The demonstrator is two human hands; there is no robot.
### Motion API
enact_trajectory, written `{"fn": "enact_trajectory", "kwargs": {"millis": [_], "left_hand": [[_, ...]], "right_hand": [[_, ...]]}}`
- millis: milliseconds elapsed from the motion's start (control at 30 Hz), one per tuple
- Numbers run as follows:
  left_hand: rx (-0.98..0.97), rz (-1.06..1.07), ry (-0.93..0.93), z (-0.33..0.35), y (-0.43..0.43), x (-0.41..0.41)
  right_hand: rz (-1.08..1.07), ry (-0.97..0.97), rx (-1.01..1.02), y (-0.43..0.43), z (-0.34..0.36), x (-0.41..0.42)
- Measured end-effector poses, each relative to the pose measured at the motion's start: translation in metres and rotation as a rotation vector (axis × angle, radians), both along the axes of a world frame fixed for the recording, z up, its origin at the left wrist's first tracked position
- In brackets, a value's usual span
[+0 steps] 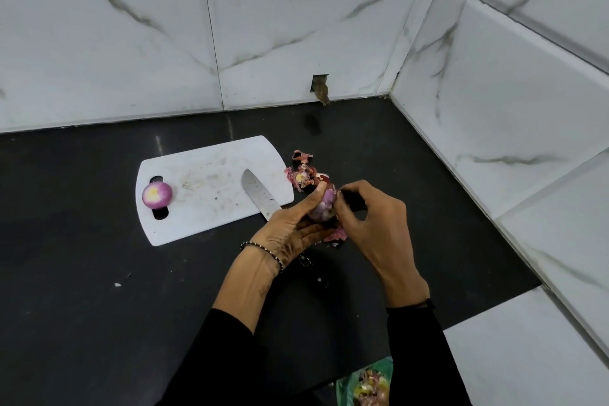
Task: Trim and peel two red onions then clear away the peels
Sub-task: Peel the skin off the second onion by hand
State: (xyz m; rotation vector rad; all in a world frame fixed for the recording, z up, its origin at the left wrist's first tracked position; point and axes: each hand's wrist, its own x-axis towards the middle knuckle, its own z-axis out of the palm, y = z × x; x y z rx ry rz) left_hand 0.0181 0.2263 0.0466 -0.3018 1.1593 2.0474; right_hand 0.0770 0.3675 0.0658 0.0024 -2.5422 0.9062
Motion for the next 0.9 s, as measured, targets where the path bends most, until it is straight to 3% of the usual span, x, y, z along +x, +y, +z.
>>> {"fn": "enact_trajectory", "kwargs": {"millis": [533,900], "left_hand": [[-0.002,0.034,-0.010,0.0023,-0.0056,-0.0008],[-0.021,0.061,0.059,0.0006,-0.0043,0.0001]], "right_hand": [[-0.004,0.063,-0.072,-0.0048,-0.0007,-0.0009],[0.023,0.070,0.004,-0.0067,-0.0005,-0.0029]]}}
